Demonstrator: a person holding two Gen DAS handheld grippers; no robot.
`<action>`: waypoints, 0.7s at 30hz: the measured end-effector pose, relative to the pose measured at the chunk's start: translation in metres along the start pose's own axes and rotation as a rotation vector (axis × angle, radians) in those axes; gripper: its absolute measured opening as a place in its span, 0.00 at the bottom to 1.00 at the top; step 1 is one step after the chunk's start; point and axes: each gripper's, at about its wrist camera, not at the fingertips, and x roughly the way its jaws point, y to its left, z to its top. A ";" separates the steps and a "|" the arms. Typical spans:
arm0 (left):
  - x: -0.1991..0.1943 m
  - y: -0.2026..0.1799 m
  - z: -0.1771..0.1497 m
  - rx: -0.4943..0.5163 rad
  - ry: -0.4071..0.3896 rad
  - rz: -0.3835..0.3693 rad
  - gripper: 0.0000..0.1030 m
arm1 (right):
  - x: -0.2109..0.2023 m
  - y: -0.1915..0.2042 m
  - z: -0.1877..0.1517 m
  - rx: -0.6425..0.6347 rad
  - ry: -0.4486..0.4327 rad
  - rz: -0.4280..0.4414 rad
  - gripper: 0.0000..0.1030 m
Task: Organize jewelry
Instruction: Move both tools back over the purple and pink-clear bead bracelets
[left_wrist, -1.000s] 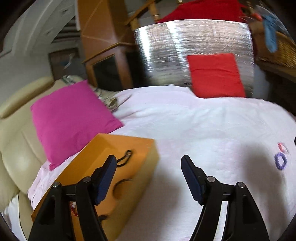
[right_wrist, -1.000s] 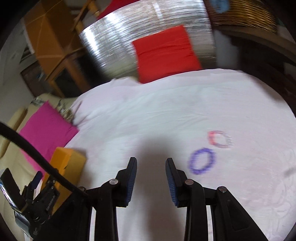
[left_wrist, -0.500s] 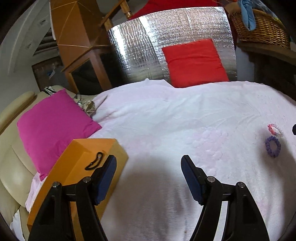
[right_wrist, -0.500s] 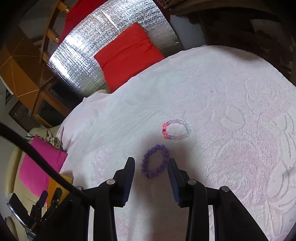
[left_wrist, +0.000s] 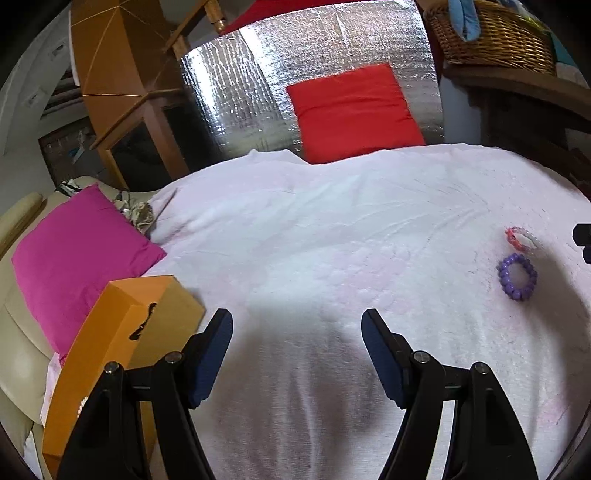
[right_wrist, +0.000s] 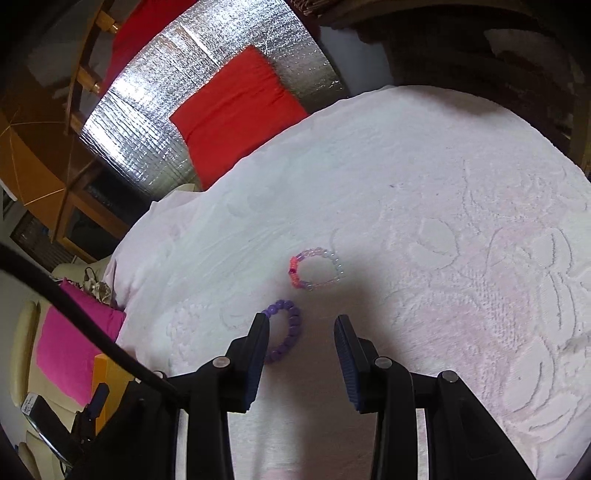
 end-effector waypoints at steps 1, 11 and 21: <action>0.000 -0.002 0.000 0.003 0.003 -0.004 0.71 | -0.001 -0.002 0.001 0.003 -0.001 -0.002 0.38; 0.004 -0.024 -0.001 0.045 0.016 -0.041 0.71 | -0.005 -0.018 0.008 0.021 0.001 -0.014 0.38; 0.006 -0.039 0.000 0.056 0.027 -0.056 0.71 | -0.012 -0.029 0.011 0.015 -0.001 -0.029 0.38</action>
